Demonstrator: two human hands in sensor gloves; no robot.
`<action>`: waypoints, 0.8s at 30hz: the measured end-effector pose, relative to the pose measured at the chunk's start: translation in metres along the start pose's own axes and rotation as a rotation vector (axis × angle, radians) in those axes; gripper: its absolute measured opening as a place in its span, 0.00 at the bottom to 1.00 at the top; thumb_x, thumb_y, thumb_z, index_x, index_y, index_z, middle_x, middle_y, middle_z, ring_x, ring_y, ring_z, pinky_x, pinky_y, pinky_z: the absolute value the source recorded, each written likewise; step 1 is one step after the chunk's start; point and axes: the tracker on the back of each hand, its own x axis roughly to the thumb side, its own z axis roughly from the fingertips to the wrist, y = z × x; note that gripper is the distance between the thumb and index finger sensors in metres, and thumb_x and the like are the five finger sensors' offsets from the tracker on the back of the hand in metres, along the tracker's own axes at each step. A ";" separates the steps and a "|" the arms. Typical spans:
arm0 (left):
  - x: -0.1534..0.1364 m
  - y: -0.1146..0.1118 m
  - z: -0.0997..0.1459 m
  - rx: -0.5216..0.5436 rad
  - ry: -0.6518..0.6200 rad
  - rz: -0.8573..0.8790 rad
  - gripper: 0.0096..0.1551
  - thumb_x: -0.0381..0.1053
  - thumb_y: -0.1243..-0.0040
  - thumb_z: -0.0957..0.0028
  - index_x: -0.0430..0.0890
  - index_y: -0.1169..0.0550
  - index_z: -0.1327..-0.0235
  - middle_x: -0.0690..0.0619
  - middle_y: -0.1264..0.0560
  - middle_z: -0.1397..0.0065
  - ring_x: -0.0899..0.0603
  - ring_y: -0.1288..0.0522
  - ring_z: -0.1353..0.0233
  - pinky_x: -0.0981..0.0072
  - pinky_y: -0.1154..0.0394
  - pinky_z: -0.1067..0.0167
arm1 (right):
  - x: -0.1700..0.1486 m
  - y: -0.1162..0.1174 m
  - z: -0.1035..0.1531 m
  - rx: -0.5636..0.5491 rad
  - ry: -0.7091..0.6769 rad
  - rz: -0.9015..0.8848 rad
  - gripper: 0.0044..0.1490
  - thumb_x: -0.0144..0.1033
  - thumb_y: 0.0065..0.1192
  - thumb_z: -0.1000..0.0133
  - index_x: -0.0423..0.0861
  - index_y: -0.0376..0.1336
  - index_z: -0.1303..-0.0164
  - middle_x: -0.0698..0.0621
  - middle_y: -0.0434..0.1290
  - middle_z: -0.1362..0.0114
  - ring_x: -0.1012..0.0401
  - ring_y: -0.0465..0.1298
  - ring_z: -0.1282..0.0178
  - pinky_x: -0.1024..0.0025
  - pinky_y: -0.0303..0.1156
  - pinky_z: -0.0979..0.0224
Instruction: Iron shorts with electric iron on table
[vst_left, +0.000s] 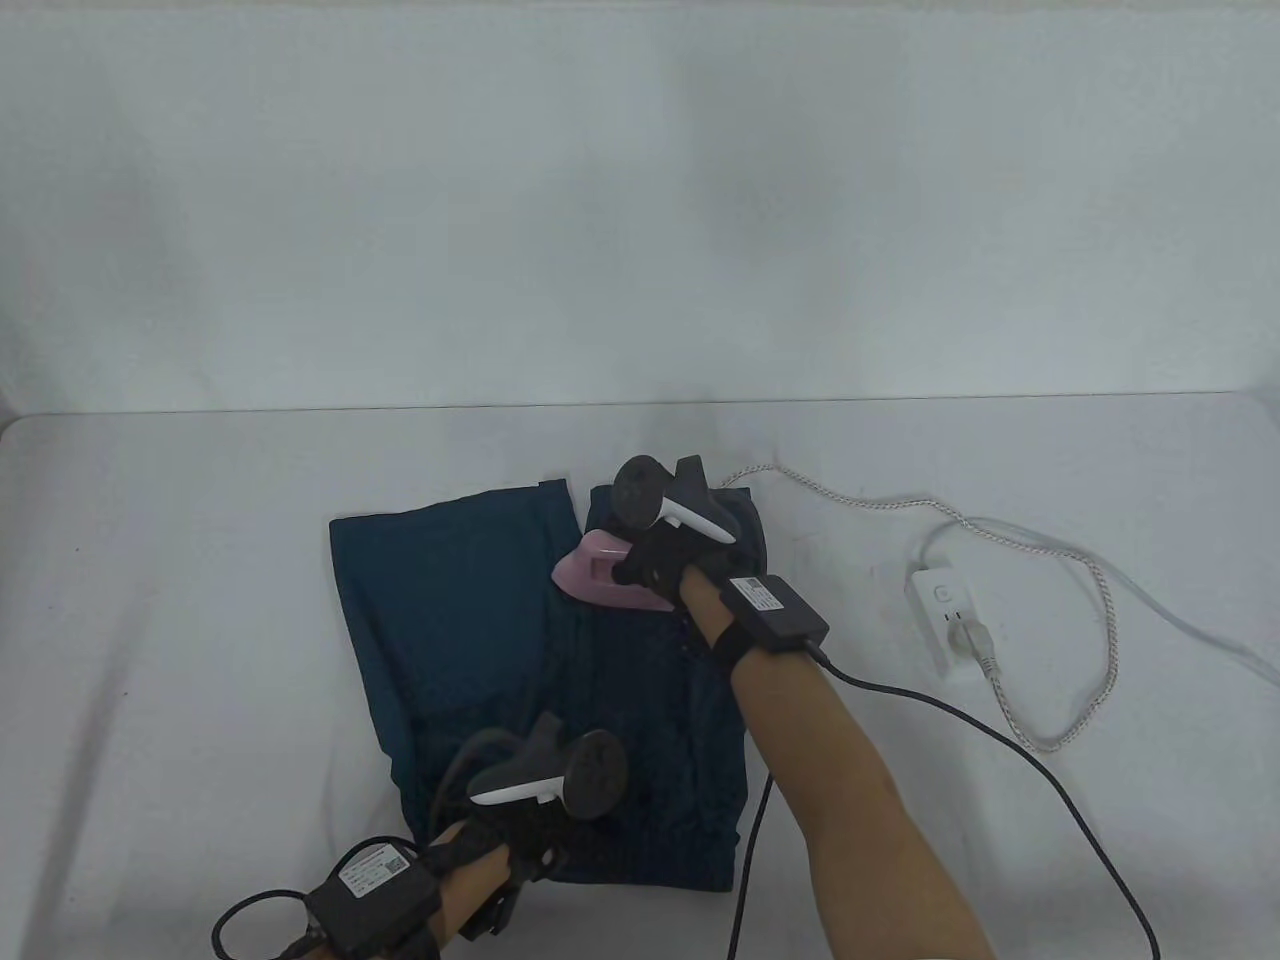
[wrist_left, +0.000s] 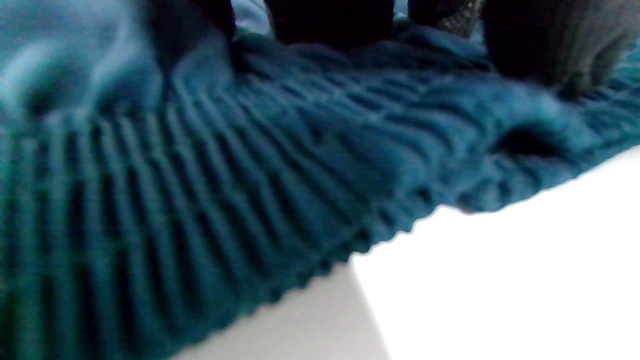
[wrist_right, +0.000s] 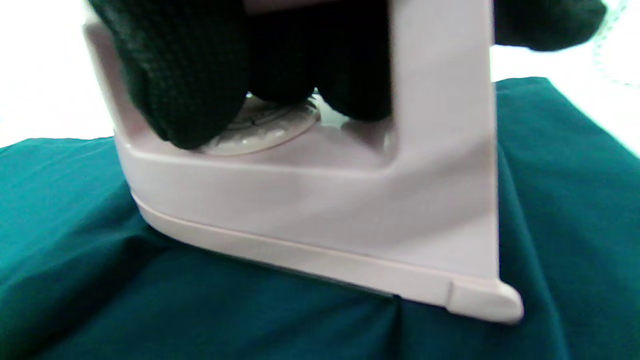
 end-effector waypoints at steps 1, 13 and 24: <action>0.000 0.000 0.000 0.000 0.000 -0.001 0.43 0.70 0.39 0.55 0.70 0.41 0.25 0.62 0.46 0.19 0.48 0.42 0.23 0.39 0.41 0.25 | -0.004 -0.001 0.001 -0.003 0.007 -0.002 0.38 0.51 0.79 0.55 0.67 0.64 0.34 0.63 0.78 0.46 0.63 0.80 0.47 0.52 0.77 0.53; 0.000 0.000 0.000 0.000 0.002 -0.001 0.43 0.70 0.39 0.55 0.70 0.41 0.25 0.62 0.46 0.19 0.48 0.42 0.23 0.40 0.41 0.25 | -0.039 -0.007 0.016 -0.009 0.070 0.013 0.38 0.51 0.79 0.55 0.67 0.64 0.34 0.63 0.78 0.46 0.63 0.80 0.47 0.52 0.77 0.53; 0.000 0.000 -0.001 0.001 0.000 -0.001 0.43 0.70 0.40 0.55 0.70 0.41 0.25 0.61 0.46 0.19 0.48 0.42 0.23 0.40 0.41 0.25 | -0.084 -0.016 0.027 -0.011 0.180 0.024 0.38 0.51 0.79 0.55 0.68 0.63 0.34 0.63 0.78 0.45 0.63 0.80 0.46 0.51 0.77 0.51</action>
